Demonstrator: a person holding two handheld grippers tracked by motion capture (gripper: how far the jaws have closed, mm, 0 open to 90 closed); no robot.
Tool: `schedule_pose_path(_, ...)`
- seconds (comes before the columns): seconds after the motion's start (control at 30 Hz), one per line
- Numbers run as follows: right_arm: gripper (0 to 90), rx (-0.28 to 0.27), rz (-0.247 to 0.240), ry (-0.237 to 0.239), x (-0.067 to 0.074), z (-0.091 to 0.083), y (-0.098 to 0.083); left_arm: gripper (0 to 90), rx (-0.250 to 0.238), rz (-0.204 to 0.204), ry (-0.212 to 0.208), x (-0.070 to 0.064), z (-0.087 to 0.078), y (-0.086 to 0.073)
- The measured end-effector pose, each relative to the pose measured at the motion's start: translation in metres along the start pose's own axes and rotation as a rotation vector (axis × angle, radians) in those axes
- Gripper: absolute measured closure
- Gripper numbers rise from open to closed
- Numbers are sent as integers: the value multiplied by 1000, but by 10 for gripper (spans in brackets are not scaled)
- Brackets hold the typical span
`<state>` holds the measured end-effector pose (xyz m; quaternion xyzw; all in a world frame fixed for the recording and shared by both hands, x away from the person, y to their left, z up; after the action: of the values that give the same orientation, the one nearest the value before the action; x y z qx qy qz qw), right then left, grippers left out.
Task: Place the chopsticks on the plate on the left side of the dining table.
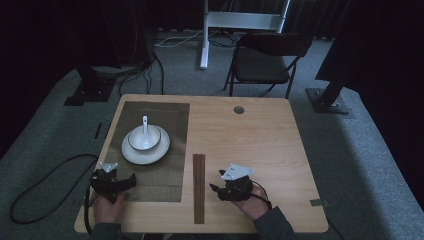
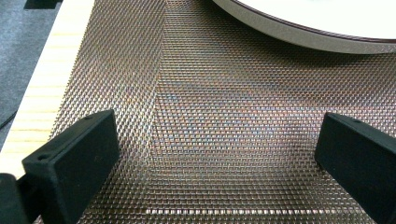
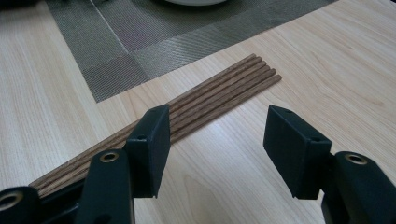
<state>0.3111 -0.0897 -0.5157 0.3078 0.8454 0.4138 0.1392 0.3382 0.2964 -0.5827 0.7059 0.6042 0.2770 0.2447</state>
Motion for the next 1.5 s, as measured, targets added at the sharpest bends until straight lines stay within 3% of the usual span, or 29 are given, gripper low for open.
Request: schedule_pose_path(1.5,415,56,-49,44,25,28,-6,2,0,0,0,0,0,0)
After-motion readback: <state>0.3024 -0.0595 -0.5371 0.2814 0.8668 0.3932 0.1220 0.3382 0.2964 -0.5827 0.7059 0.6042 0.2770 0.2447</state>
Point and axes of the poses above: each handheld gripper's, and its own axes: z roughly forward along the jaws, y roughly out of its top, x roughly to its left, the point moved 5 cm from there along z, roughly forward along the jaws, and after that the axes turned 7 degrees about z, right-handed, at the moved point
